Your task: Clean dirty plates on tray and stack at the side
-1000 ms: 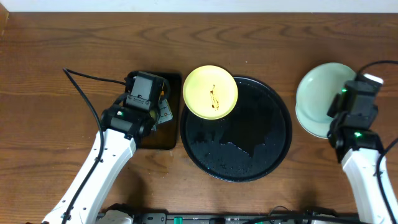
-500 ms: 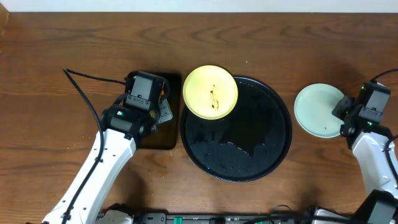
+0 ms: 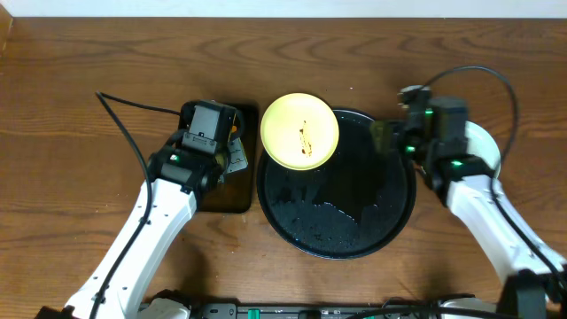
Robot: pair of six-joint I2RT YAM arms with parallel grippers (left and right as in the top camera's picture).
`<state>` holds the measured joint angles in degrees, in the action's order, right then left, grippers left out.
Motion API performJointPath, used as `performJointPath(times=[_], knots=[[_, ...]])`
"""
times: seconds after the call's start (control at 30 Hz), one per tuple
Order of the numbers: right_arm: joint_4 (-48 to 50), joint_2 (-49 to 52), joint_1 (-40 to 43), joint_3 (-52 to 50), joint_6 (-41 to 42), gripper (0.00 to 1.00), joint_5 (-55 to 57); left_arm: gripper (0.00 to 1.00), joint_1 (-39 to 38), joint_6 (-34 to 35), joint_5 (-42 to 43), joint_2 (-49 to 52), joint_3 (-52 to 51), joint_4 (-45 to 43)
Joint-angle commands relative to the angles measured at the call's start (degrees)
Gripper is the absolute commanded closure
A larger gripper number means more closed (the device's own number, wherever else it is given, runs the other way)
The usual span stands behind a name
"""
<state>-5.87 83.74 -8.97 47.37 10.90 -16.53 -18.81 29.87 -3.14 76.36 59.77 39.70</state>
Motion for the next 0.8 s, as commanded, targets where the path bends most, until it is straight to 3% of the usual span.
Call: performJointPath(times=[0.0,0.23,0.4,0.6,0.77], knots=[[4.00,6.23,-4.42,0.85,1.38,0.50,0.28,0.92,0.20,-2.03,0.83,1.44,0.13,-0.90],[16.48,19.04,-8.94,0.85,9.60,0.49,0.37,0.92,0.09,-2.86,2.95,2.14,0.13,-2.95],[20.50,23.96,-10.49,0.85,13.09,0.57,0.28,0.92,0.09,-2.86,2.95,2.14,0.13,-2.91],[20.20,25.22,-10.95,0.85,13.90,0.97,-0.39,0.92,0.09,-2.86,4.20,2.14,0.13,-2.86],[14.29,24.28,-10.91,0.85,13.90,0.99,0.04,0.92,0.09,-3.10,5.62,2.14,0.13,-2.73]])
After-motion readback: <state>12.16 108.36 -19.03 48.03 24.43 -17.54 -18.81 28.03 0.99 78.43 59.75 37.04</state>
